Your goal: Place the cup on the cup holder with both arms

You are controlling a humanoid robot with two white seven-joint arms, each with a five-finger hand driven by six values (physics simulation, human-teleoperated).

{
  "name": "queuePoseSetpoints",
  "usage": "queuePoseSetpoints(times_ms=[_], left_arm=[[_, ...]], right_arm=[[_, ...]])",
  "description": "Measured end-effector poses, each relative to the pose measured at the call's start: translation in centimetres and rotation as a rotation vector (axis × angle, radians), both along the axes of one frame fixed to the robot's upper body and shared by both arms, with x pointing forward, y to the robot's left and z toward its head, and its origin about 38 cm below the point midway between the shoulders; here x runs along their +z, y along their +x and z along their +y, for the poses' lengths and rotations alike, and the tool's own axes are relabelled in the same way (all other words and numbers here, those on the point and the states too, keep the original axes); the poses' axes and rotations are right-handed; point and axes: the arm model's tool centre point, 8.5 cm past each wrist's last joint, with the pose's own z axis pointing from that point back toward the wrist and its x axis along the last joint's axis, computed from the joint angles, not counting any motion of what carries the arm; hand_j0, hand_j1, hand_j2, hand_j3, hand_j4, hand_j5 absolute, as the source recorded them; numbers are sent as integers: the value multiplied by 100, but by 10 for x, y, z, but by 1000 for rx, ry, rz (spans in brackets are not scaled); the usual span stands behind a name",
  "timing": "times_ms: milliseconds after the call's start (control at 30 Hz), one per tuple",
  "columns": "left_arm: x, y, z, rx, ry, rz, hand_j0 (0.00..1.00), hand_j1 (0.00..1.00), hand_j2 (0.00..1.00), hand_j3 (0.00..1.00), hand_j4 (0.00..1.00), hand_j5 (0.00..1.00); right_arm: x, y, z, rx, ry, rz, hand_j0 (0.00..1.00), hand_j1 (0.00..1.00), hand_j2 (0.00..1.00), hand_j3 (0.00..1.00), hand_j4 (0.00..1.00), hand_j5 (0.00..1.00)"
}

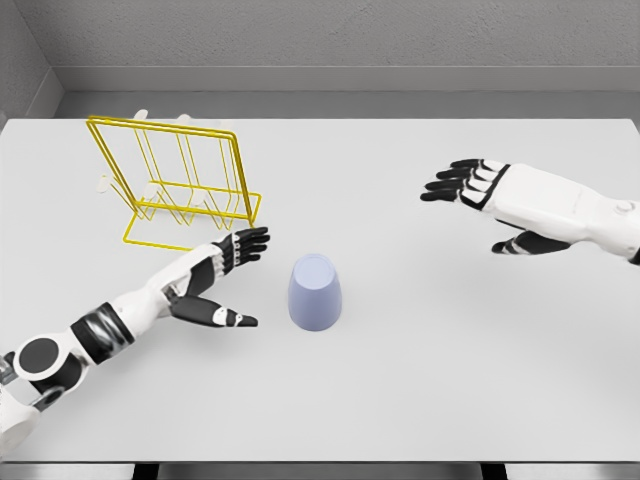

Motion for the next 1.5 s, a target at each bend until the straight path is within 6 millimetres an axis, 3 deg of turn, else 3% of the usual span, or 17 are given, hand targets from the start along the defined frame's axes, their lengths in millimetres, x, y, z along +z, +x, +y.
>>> queuePoseSetpoints(times_ms=[167, 233, 467, 833, 1500], left_arm=[[1, 4, -9, -6, -8, -2, 100, 100, 100, 100, 100, 100], [3, 9, -14, -8, -6, -3, 100, 100, 100, 100, 100, 100], [0, 16, -30, -16, -4, 4, 100, 100, 100, 100, 100, 100], [-4, 20, -57, -41, -8, 17, 100, 100, 100, 100, 100, 100], [-12, 12, -70, -64, -8, 26, 100, 100, 100, 100, 100, 100]], right_arm=[[-1, -3, -7, -48, 120, -6, 100, 100, 100, 100, 100, 100], [-18, -12, -14, -82, 151, 33, 100, 100, 100, 100, 100, 100], [-3, -12, -34, -148, 201, -25, 100, 100, 100, 100, 100, 100], [-2, -12, -36, -159, 207, -28, 100, 100, 100, 100, 100, 100], [-3, -13, -37, -160, 206, -27, 100, 100, 100, 100, 100, 100]])
